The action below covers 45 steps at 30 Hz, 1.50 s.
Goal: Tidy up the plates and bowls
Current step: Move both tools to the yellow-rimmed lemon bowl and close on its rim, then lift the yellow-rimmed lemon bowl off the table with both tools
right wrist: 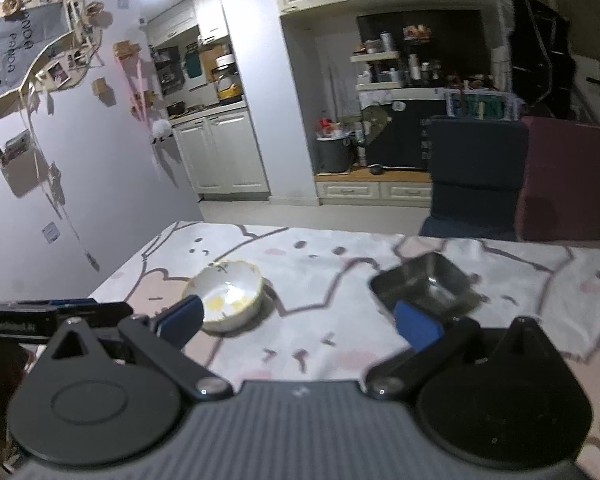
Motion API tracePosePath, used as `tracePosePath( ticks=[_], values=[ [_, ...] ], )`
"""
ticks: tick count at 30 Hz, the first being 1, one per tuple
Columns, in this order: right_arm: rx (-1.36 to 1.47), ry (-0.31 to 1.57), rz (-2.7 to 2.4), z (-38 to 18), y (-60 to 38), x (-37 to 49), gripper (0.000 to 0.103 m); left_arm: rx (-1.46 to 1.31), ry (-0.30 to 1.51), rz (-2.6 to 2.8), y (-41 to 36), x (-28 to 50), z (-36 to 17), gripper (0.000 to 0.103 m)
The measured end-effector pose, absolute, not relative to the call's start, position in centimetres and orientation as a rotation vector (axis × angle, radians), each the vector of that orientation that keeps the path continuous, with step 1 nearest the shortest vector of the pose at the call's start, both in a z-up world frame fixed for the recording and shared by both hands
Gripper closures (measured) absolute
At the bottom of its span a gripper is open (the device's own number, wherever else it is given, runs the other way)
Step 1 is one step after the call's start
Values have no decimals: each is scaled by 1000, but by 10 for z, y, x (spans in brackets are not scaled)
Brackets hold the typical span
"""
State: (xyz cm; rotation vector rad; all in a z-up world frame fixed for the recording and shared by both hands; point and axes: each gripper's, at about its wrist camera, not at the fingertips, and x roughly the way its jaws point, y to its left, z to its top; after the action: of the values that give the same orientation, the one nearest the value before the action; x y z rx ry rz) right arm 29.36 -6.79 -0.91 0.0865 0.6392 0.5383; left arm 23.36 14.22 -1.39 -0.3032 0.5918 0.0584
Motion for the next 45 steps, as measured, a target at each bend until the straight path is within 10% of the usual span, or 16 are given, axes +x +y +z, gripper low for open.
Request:
tracePosePath(
  ticks=[11, 24, 31, 45],
  values=[
    [112, 781, 576, -43, 16, 365, 1, -412, 632, 232, 222, 295, -53, 9],
    [103, 974, 537, -112, 94, 456, 51, -547, 757, 285, 273, 364, -119, 34],
    [92, 1034, 508, -141, 108, 481, 53, -533, 840, 301, 285, 380, -150, 57],
    [6, 1062, 552, -153, 133, 498, 90, -513, 849, 231, 287, 387, -160, 91]
  ],
)
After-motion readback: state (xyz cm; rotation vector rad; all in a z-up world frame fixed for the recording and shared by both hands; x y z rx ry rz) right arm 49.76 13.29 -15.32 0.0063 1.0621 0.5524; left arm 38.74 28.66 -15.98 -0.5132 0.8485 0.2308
